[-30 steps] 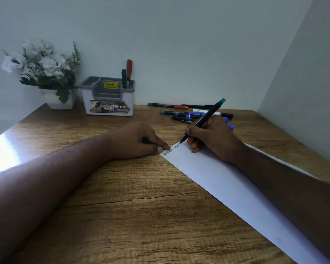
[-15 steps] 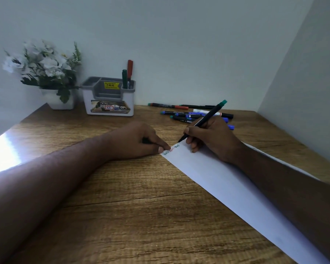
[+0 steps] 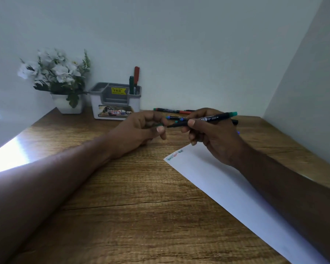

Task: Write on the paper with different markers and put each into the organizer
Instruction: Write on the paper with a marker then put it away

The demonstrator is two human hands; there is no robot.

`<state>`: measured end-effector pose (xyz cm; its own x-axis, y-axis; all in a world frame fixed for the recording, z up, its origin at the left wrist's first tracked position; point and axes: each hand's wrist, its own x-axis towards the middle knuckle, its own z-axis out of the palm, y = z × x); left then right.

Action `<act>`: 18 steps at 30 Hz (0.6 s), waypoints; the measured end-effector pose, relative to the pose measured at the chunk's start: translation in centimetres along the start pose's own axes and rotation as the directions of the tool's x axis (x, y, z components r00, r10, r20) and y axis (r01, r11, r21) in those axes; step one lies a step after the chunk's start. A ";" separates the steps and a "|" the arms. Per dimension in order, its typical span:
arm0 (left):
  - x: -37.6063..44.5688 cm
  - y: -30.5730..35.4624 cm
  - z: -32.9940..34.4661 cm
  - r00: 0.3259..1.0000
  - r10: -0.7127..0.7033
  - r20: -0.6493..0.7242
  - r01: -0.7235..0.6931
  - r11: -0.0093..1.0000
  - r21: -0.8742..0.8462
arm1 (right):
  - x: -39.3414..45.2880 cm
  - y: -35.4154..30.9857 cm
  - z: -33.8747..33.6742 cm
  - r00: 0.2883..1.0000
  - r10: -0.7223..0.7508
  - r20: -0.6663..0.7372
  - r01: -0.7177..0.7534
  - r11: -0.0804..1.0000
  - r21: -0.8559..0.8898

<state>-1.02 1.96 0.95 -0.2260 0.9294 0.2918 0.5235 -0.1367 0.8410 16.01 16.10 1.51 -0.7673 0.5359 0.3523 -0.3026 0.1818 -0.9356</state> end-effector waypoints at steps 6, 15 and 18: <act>-0.1 0.3 0.1 1.000 0.007 -0.003 -0.006 0.999 0.031 | 0.1 0.5 -0.3 1.000 0.013 -0.004 -0.013 1.000 -0.021; 0.1 0.8 1.7 0.993 -0.106 0.055 0.120 0.903 -0.413 | -0.6 0.5 1.2 0.994 -0.012 0.109 0.027 0.990 -0.135; 0.3 1.2 2.7 0.985 -0.174 0.016 0.160 0.859 -0.486 | -1.0 0.9 2.0 0.996 -0.068 0.051 0.078 0.969 -0.234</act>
<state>1.74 3.05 0.79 -0.3002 0.9445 0.1334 0.0146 -0.1352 0.9907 15.34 14.08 0.32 -0.7727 0.4796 0.4159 -0.2212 0.4108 -0.8845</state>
